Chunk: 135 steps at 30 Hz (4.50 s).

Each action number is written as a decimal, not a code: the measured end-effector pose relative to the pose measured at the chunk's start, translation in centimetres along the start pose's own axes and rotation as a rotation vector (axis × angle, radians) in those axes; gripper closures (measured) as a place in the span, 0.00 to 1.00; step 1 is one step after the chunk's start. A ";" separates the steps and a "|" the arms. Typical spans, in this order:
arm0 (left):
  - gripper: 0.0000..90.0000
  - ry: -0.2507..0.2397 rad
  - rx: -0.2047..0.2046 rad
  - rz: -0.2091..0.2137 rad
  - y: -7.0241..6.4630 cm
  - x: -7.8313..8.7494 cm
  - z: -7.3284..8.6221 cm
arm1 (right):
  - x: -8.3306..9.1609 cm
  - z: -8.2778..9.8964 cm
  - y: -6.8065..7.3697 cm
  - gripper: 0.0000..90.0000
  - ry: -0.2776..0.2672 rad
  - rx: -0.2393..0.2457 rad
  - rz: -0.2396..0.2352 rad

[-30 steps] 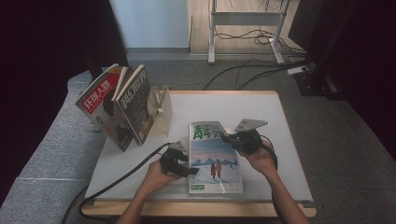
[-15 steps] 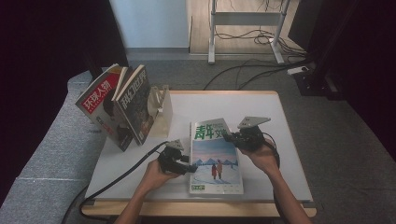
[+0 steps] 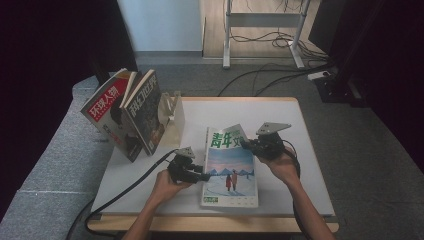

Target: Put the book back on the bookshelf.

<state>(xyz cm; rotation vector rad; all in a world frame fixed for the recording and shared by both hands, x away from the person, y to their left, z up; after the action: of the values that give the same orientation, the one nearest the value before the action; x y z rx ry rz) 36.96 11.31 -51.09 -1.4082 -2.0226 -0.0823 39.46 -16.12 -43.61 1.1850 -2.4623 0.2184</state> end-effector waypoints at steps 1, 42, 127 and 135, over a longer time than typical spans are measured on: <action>0.64 0.000 0.000 0.000 0.0 0.0 0.0 | 0.0 0.0 0.0 0.91 0.000 0.000 0.000; 0.77 -0.194 -0.191 -0.106 -1.7 5.6 1.1 | 0.0 -2.0 0.5 0.95 -0.079 0.002 -0.028; 0.75 -0.295 -0.310 -0.191 -4.7 9.5 -9.2 | -0.5 0.0 1.2 0.63 -0.112 0.032 -0.115; 0.81 -0.273 -0.307 -0.210 -4.8 9.4 -9.5 | 0.4 1.0 0.9 0.54 -0.076 0.068 -0.062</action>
<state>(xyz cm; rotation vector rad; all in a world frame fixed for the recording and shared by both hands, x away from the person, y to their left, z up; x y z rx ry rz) 35.53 13.12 -37.06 -1.4466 -2.4643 -0.3194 38.22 -16.11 -44.34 1.3192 -2.4969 0.2449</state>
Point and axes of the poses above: each handheld gripper's, and its own axes: x roughly backward along the jaws, z roughly out of its underside, y roughly to its left, the point moved 3 cm from there along -x, roughly forward along the jaws, and after that the axes turned 8 degrees about -y, right-handed, at the moved point
